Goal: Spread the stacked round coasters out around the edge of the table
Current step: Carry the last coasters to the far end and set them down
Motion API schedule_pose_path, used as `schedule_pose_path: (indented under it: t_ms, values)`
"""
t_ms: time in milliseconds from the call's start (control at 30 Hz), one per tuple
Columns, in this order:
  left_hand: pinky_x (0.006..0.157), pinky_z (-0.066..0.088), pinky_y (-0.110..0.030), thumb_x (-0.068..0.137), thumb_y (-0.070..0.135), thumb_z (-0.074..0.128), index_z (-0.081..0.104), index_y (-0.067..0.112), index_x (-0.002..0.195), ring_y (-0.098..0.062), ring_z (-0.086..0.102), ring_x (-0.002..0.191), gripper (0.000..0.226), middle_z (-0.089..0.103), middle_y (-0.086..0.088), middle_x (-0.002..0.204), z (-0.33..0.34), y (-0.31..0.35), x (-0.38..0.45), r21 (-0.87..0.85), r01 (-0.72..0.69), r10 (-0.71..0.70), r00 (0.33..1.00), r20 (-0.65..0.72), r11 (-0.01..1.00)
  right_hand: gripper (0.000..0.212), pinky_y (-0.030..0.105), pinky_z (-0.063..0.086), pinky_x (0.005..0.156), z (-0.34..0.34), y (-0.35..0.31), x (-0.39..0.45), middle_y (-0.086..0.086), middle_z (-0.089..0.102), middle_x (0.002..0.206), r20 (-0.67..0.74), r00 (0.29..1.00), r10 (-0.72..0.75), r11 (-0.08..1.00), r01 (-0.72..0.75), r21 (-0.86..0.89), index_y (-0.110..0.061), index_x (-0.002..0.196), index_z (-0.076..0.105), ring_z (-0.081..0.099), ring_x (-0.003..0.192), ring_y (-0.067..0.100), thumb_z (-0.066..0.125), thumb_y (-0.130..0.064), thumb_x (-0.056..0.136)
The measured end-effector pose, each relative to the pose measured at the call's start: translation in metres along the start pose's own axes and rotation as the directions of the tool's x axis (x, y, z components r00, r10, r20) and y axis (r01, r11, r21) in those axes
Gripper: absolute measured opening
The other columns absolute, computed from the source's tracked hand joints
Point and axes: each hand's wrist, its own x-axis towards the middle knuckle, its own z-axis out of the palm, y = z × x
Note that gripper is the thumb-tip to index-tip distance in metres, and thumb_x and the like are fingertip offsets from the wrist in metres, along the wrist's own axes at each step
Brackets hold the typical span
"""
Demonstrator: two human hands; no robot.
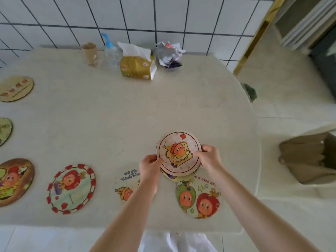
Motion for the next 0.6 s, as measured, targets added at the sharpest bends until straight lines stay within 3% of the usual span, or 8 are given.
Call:
schedule_pose_path:
  t_ms: [200,400,600]
  values:
    - [0.077,0.059,-0.036,0.084,0.007,0.065,0.063,0.01,0.096,-0.023,0.068,0.087,0.012,0.07,-0.01,0.095,0.061,-0.006,-0.01,0.062,-0.009,0.001,0.991,0.132,0.998,0.019,0.027,0.02,0.049,-0.06,0.001,0.021,0.001,0.034,0.054,-0.096,0.995,-0.022,0.999,0.018,-0.04,-0.011,0.066,0.046,0.028,0.052,0.017,0.05,0.006,0.072]
    - [0.081,0.059,-0.047,0.085,0.004,0.063,0.062,0.01,0.091,-0.031,0.068,0.091,0.009,0.07,-0.013,0.095,0.115,0.008,-0.001,0.145,-0.038,0.001,0.969,0.247,0.989,0.038,0.027,0.01,0.052,-0.101,-0.019,0.055,-0.004,0.019,0.051,-0.206,0.977,-0.053,0.991,0.026,-0.13,-0.02,0.052,0.025,0.017,0.052,0.016,0.045,0.007,0.07]
    - [0.083,0.058,-0.047,0.082,0.007,0.066,0.061,0.015,0.085,-0.028,0.067,0.089,0.01,0.068,-0.009,0.09,0.153,0.02,0.01,0.238,-0.063,-0.011,0.955,0.295,0.969,0.035,0.024,0.01,0.049,-0.126,-0.033,0.092,-0.005,0.02,0.049,-0.236,0.97,-0.053,0.976,0.0,-0.22,-0.019,0.051,0.027,0.017,0.049,0.016,0.048,0.002,0.071]
